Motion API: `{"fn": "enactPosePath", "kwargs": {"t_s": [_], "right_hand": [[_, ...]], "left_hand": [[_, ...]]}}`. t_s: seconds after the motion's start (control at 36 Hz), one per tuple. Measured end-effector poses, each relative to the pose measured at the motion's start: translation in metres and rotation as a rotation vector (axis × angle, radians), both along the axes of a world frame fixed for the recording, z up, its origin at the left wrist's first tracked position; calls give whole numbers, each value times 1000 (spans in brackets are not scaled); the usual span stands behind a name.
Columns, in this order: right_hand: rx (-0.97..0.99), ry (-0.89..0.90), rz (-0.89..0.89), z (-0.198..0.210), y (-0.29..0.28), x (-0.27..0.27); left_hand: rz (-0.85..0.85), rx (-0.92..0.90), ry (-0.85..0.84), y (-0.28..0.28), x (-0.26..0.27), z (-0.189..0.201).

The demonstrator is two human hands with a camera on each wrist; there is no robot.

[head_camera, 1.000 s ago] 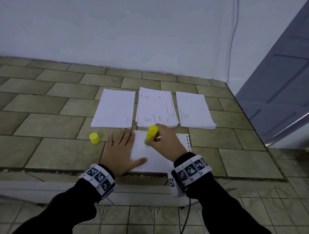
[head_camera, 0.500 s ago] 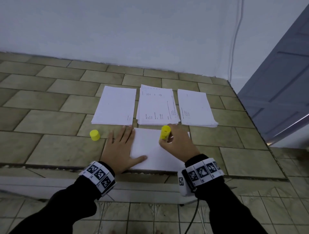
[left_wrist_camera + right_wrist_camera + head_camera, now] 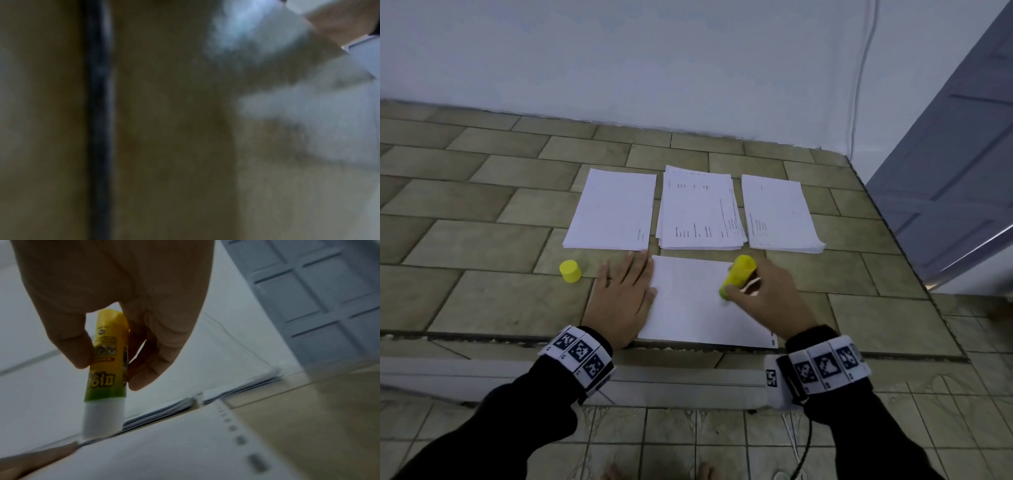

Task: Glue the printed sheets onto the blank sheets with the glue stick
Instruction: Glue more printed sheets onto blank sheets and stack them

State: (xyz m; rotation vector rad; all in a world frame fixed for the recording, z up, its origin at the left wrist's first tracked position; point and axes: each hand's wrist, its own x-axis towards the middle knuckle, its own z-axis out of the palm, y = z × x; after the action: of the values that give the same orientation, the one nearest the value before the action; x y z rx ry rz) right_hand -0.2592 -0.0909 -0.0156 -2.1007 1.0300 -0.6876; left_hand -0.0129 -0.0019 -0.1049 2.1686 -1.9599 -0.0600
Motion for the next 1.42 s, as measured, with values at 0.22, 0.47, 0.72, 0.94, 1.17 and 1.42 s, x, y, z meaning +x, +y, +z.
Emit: {"fn": "enactPosePath", "kwargs": {"t_s": [0.22, 0.47, 0.72, 0.94, 1.17, 1.42], "right_hand": [[-43, 35, 420, -6, 32, 63], [-57, 86, 425, -12, 30, 59], [-34, 45, 333, -5, 7, -8], [-33, 74, 127, -8, -9, -60], [24, -45, 118, 4, -3, -43], [61, -28, 421, 5, 24, 44]], "left_hand": [[-31, -20, 2, 0, 0, 2], [-11, 40, -8, 1, -1, 6], [28, 49, -8, 2, -2, 5], [33, 62, -21, 0, -2, 3], [38, 37, -5, -1, -3, 3], [13, 39, 41, 0, -5, 6]]}}
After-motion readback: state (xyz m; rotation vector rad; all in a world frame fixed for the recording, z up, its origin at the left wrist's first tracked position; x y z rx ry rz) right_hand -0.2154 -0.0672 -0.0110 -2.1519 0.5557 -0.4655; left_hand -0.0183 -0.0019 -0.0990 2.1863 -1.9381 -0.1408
